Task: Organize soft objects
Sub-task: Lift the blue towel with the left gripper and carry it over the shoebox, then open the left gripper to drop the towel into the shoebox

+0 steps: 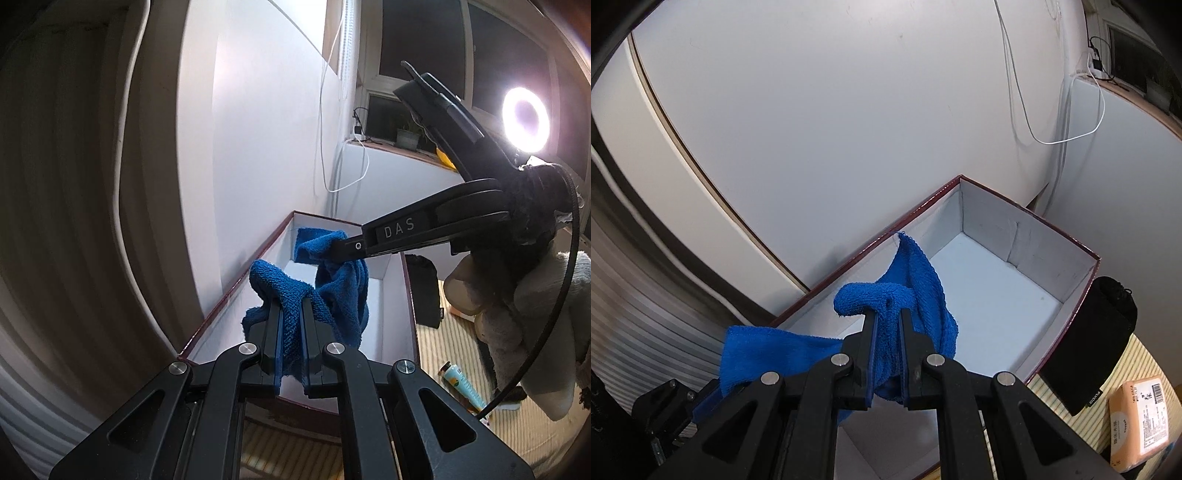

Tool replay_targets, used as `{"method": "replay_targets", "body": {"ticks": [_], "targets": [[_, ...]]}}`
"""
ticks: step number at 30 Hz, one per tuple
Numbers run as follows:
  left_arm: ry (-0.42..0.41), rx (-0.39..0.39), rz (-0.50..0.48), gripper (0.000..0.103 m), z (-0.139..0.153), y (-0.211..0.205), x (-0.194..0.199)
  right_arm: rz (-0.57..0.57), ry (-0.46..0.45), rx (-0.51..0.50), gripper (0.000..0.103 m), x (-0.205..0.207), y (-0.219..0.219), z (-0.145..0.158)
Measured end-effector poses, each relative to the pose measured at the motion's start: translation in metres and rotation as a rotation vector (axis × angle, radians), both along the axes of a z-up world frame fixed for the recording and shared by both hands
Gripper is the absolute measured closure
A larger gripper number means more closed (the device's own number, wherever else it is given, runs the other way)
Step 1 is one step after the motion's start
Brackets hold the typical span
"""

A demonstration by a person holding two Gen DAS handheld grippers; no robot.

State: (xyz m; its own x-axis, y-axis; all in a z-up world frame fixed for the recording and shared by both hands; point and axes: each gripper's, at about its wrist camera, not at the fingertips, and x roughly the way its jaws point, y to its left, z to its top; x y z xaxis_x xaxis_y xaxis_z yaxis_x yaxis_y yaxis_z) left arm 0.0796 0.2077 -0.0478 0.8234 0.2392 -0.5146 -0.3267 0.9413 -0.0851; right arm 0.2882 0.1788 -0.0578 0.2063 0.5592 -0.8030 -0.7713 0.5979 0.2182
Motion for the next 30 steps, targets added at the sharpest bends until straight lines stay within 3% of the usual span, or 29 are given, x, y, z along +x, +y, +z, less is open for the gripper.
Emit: {"method": "replay_targets", "body": {"ticks": [2, 4, 5, 6, 7, 8, 20, 30], "targets": [[0.000, 0.002, 0.011, 0.094, 0.002, 0.002, 0.002, 0.002, -0.004, -0.007, 0.088, -0.001, 0.001, 0.000], [0.000, 0.000, 0.018, 0.079, 0.002, 0.004, 0.002, 0.000, -0.011, -0.010, 0.076, -0.001, 0.000, 0.001], [0.001, -0.002, 0.018, 0.062, 0.002, 0.005, 0.003, -0.005, -0.020, -0.010, 0.063, -0.002, -0.001, 0.002], [-0.002, -0.005, 0.020, 0.053, 0.003, 0.005, 0.002, -0.011, -0.027, -0.006, 0.056, -0.002, -0.003, 0.003], [-0.007, -0.005, 0.021, 0.052, 0.003, 0.006, 0.003, -0.017, -0.030, 0.001, 0.048, -0.003, -0.005, 0.005], [-0.009, 0.000, 0.025, 0.052, 0.003, 0.006, 0.002, -0.022, -0.032, 0.007, 0.047, -0.003, -0.007, 0.006], [-0.028, -0.019, 0.017, 0.052, 0.007, -0.002, -0.010, -0.061, -0.029, 0.033, 0.047, -0.007, -0.060, 0.024], [-0.045, -0.048, -0.065, 0.048, 0.011, -0.038, -0.029, -0.127, -0.055, 0.099, 0.047, -0.040, -0.167, 0.042]]}}
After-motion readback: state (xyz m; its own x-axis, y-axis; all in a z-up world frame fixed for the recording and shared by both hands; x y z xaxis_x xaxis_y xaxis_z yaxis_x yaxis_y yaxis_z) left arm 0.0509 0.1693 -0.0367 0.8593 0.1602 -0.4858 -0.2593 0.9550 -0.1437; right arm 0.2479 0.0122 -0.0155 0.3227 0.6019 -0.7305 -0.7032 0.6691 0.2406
